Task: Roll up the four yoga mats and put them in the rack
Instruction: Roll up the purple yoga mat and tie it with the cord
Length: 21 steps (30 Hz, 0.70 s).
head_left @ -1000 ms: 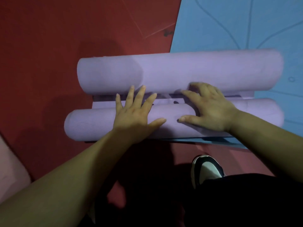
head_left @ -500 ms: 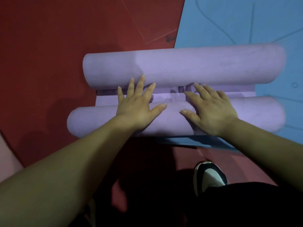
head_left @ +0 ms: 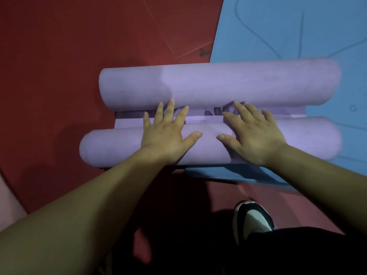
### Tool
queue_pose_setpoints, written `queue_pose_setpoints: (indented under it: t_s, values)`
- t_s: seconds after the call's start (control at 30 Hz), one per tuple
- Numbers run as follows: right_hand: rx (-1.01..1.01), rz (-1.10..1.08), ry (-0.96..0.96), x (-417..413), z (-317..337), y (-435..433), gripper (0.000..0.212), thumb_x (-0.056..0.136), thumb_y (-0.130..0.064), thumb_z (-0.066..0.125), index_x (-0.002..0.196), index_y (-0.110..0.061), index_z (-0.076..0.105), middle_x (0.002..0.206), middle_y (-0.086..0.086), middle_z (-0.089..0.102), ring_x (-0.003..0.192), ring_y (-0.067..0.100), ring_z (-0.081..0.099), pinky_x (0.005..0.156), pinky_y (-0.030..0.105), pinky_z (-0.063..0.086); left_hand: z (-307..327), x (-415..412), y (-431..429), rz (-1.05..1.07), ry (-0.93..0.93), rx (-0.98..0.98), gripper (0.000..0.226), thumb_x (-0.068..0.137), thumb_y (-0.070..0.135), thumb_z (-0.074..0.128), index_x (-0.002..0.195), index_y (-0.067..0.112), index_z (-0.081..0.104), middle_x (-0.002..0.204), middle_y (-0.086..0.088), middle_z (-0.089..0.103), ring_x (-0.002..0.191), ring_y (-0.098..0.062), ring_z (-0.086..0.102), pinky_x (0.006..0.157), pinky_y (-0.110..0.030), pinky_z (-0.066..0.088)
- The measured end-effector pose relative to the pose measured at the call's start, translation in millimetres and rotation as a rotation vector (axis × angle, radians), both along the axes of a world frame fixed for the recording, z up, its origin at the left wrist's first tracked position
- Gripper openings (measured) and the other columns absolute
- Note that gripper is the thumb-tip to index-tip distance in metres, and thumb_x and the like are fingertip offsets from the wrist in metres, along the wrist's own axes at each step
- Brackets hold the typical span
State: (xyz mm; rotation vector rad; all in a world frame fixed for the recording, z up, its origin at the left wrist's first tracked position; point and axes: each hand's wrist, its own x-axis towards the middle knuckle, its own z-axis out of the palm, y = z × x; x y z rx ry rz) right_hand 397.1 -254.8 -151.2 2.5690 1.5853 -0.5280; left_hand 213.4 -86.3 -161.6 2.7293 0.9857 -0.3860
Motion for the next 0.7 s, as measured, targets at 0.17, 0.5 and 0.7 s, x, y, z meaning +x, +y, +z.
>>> queue_pose_setpoints:
  t_s: [0.17,0.5,0.7]
  values:
    - [0.008,-0.009,0.025,8.3,0.9,7.4,0.087,0.085,-0.083,0.007,0.157,-0.037,0.022,0.17,0.003,0.011,0.156,0.026,0.009,0.122,0.057,0.015,3.7,1.1,3.2,-0.035,-0.019,0.015,0.092,0.081,0.087,0.012,0.16,0.04,0.004,0.17,-0.001,-0.01,0.156,-0.027,-0.01,0.12,-0.066,-0.002]
    - [-0.013,0.044,0.056,14.0,5.1,3.1,0.099,0.07,-0.095,0.022,0.15,-0.037,0.035,0.17,0.004,0.009,0.156,0.029,0.008,0.122,0.059,0.012,3.2,-3.6,9.3,-0.129,0.025,-0.007,0.104,0.07,0.095,0.016,0.159,0.042,0.003,0.17,0.0,-0.014,0.156,-0.026,-0.01,0.12,-0.065,0.0]
    - [-0.152,0.132,0.04,22.1,12.2,4.4,0.128,0.049,-0.097,0.057,0.155,-0.039,0.016,0.169,0.003,-0.009,0.155,0.036,-0.006,0.118,0.069,0.01,7.1,-1.3,15.7,-0.146,0.012,-0.047,0.109,0.067,0.096,0.023,0.159,0.04,0.007,0.17,-0.001,-0.015,0.156,-0.024,-0.011,0.12,-0.066,-0.001]
